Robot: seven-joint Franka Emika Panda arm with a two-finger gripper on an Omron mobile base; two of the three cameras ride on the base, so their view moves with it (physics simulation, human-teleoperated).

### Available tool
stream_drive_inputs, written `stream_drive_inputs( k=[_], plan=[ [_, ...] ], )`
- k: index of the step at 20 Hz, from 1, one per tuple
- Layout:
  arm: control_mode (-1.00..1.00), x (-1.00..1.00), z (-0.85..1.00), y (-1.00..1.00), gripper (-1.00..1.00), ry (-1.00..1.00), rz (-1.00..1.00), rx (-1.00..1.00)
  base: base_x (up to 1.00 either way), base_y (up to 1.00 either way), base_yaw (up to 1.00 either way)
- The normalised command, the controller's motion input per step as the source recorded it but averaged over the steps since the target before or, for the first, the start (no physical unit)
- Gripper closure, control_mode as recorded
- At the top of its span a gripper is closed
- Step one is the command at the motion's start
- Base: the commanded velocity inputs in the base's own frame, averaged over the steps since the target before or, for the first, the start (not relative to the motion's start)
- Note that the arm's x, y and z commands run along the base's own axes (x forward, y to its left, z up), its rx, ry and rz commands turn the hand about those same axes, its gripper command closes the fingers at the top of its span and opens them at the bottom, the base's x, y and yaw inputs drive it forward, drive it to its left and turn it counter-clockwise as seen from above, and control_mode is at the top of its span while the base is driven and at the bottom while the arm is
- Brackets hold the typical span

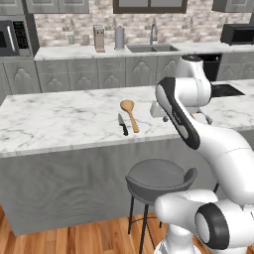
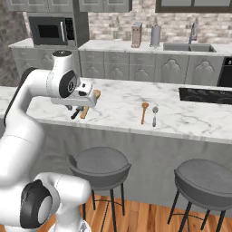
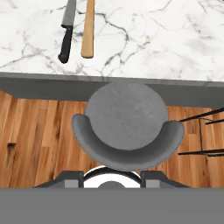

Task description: Pick up the metallic utensils from the counter and place them in the open drawer. Make sure not to pick up any wooden utensils.

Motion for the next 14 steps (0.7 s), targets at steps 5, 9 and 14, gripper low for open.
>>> stream_drive_inputs(
  k=[5, 9, 14],
  plan=[
    [-1.0, -0.11, 0.0, 0.0, -1.0, 0.0, 0.0, 0.0, 0.0, 0.0, 0.0],
    [-1.0, -0.1, -0.03, 0.0, -1.0, 0.01, 0.0, 0.0, 0.0, 0.0, 0.0],
    [-1.0, 0.02, -0.19, -0.45, -1.0, 0.03, 0.0, 0.0, 0.0, 0.0, 0.0]
  ],
)
